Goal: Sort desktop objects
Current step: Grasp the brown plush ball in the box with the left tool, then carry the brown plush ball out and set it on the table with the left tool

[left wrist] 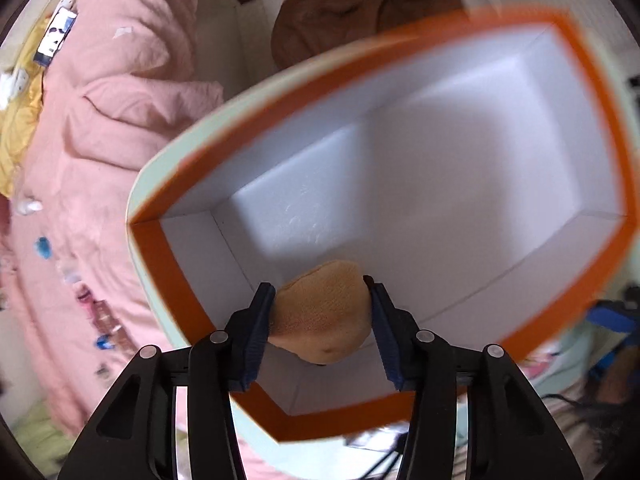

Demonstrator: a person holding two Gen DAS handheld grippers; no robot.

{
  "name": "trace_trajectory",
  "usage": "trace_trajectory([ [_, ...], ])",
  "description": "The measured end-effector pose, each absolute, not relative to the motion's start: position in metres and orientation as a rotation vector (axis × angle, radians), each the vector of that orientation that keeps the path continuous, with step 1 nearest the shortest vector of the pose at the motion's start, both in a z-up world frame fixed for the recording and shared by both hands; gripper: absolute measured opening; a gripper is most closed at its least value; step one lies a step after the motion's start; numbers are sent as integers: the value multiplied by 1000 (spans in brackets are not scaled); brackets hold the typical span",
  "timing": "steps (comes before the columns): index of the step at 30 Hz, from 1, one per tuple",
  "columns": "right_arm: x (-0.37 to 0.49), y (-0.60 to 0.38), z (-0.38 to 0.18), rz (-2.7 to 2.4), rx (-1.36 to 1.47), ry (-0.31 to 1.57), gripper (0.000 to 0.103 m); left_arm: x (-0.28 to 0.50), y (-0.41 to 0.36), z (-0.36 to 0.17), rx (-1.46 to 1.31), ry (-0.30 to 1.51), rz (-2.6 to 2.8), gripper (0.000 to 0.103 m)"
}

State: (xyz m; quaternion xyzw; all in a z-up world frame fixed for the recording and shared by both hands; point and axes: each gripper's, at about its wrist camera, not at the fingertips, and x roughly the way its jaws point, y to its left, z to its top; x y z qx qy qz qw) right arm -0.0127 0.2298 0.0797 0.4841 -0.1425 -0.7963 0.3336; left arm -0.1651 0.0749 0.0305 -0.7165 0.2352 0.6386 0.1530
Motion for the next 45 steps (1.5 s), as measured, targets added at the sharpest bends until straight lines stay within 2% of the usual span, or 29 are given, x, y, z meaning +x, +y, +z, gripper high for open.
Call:
trace_trajectory([
  [6, -8, 226, 78, -2146, 1242, -286, 56, -142, 53, 120, -1778, 353, 2015, 49],
  [11, -6, 226, 76, -2196, 1225, -247, 56, -91, 26, 157, -1632, 161, 2031, 49],
  [14, -6, 228, 75, -2207, 1226, -256, 56, -60, 17, 148, -1612, 95, 2018, 49],
  [21, -4, 232, 81, -2251, 1179, -255, 56, -16, 18, 85, -1634, -22, 1925, 49],
  [27, -2, 230, 82, -2291, 1162, -217, 56, 3, 21, 51, -1606, 20, 2065, 49],
  [36, 20, 223, 76, -2315, 1158, -176, 57, 24, 22, 44, -1515, 136, 2248, 49],
  [41, 28, 220, 76, -2316, 1160, -177, 57, 31, 31, 42, -1481, 219, 2267, 57],
  [43, 31, 219, 77, -2318, 1159, -173, 57, 31, 28, 41, -1464, 206, 2284, 57],
  [45, 34, 218, 78, -2320, 1158, -170, 57, 28, 29, 39, -1454, 188, 2279, 66],
])
